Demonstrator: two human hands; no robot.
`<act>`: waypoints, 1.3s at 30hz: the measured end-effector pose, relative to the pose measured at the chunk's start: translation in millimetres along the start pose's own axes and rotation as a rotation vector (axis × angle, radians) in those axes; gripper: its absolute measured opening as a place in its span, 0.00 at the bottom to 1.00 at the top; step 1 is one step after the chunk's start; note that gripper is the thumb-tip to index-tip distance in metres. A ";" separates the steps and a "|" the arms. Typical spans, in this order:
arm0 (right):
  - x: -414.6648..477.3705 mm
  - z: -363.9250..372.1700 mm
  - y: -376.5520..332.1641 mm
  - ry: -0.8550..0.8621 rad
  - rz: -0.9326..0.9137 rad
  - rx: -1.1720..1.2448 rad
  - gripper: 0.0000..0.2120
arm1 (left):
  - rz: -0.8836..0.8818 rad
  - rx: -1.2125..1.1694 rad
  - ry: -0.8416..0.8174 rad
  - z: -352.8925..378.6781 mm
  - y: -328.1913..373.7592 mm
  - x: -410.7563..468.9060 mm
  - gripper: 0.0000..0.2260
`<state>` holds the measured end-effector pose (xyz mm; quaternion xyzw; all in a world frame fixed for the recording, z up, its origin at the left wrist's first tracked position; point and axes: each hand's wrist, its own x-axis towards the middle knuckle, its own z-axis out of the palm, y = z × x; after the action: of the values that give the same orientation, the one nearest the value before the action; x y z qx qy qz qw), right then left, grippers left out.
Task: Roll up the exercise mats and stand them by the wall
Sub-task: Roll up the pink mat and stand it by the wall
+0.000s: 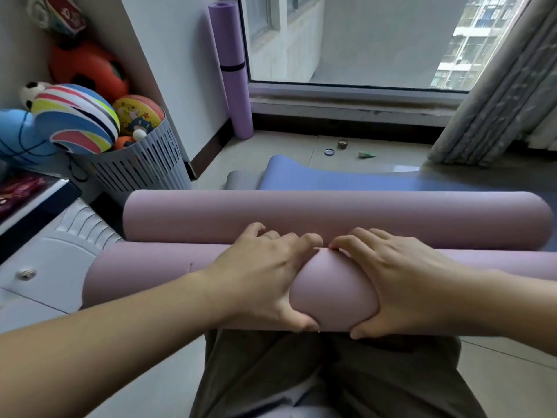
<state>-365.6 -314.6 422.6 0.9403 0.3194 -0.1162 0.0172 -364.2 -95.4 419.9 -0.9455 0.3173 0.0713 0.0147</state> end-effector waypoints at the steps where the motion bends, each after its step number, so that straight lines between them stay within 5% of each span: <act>1: 1.7 -1.9 1.5 -0.007 -0.006 0.010 0.49 | -0.006 -0.046 -0.008 -3.0 -1.2 1.5 0.38; 9: 25.3 -7.9 28.8 -0.078 0.054 0.240 0.43 | -0.107 -0.185 -0.259 -2.0 -22.7 39.1 0.39; 15: 45.6 -7.6 53.5 -0.212 0.136 0.399 0.45 | -0.174 -0.202 -0.263 -13.8 -23.0 62.2 0.26; 23: 64.0 -7.2 65.6 -0.308 0.173 0.402 0.50 | -0.159 0.033 -0.177 -14.5 -9.0 66.3 0.28; 29: 67.9 -5.9 69.2 -0.175 0.145 0.404 0.51 | -0.046 0.236 -0.090 -6.1 -2.6 46.4 0.44; 36: 72.7 -12.1 84.1 -0.067 0.272 0.386 0.44 | -0.126 -0.350 -0.221 -25.1 -40.1 83.6 0.44; 39: 75.9 -9.9 85.6 -0.039 0.309 0.372 0.39 | -0.189 -0.443 -0.272 -25.0 -48.7 91.5 0.35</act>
<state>-253.4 -336.3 411.3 0.9626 0.1444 -0.1872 -0.1325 -259.6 -113.0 430.6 -0.9328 0.1997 0.2636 -0.1432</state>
